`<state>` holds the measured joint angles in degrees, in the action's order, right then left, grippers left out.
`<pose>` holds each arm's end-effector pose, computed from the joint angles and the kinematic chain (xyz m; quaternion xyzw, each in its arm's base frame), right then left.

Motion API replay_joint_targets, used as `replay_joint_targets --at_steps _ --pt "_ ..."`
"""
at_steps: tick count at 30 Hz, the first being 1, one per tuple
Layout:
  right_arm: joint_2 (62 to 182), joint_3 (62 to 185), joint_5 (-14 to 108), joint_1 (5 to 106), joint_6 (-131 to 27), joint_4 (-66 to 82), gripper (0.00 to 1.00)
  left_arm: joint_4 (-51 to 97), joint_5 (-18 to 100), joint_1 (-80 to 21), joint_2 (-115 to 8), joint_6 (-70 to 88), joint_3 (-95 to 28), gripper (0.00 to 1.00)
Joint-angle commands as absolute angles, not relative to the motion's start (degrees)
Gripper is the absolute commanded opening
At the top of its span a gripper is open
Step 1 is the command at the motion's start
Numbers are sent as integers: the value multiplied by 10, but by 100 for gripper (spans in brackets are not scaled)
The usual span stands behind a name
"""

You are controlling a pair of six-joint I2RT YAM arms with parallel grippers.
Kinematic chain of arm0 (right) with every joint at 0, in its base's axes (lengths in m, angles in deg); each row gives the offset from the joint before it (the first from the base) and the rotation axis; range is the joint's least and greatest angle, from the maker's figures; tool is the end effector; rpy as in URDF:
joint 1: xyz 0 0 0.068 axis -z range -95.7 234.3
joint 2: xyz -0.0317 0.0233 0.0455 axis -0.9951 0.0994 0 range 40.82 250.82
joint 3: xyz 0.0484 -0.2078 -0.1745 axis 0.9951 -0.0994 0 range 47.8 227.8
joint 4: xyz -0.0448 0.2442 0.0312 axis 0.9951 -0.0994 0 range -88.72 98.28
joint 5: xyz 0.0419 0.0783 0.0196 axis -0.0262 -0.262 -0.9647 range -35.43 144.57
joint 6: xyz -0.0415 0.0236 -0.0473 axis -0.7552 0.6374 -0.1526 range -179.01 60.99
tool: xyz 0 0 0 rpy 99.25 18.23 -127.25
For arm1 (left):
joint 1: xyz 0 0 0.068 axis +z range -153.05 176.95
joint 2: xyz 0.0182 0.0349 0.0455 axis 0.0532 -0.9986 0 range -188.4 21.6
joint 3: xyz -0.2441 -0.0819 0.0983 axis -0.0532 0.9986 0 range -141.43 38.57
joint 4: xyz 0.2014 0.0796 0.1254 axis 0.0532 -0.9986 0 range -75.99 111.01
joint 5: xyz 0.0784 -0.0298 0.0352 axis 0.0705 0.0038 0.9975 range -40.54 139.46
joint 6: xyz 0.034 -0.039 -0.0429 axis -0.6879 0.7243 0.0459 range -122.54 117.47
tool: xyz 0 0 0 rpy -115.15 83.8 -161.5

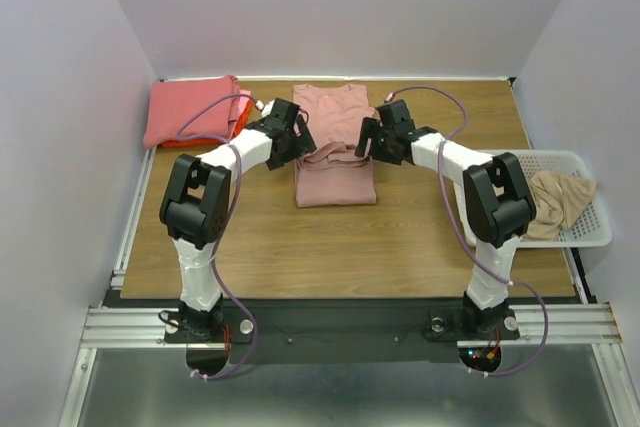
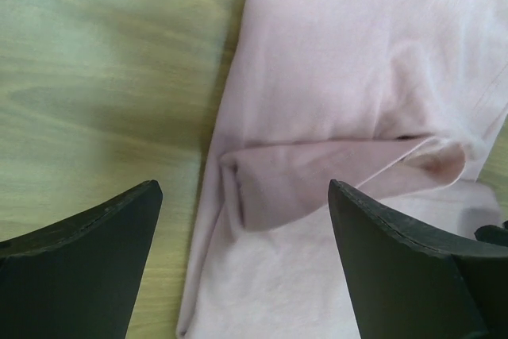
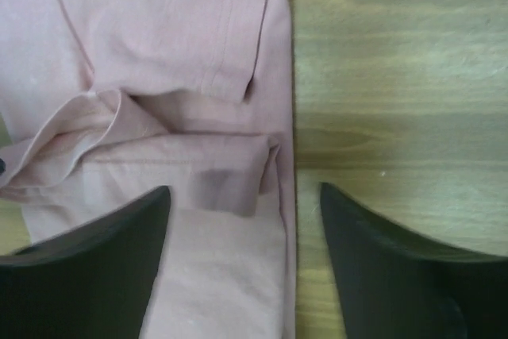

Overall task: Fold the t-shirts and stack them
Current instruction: Fold the tshirt

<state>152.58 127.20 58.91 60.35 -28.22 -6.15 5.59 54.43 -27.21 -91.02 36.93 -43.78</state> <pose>0.3993 0.1728 0.1944 0.0694 0.9266 0.1378 0.3429 0.4062 -0.1773 0.2030 -0.1395 0.9149 -0.1644 0.3413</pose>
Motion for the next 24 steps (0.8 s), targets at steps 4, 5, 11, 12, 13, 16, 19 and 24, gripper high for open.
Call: replay_joint_targets --at_steps 4,5,11,12,13,16,19,24 --pt "1444 1214 478 589 -308 -41 100 75 553 -274 -760 386 -312 98" --pt "1437 1207 475 583 -322 -38 100 83 551 -275 -726 391 -268 98" --pt "1457 1226 460 547 -349 -36 100 133 534 -286 -586 425 -107 98" --pt "1464 1241 457 544 -352 -35 100 131 534 -286 -573 426 -76 98" --pt "1480 1246 454 539 -352 -35 100 129 535 -286 -560 428 -61 98" --pt "1515 1278 439 527 -355 -33 100 120 540 -286 -512 435 -11 98" --pt "1551 1315 437 514 -369 -32 100 93 555 -286 -457 446 25 98" --pt "1600 1367 435 512 -371 -34 100 78 567 -286 -414 459 62 98"
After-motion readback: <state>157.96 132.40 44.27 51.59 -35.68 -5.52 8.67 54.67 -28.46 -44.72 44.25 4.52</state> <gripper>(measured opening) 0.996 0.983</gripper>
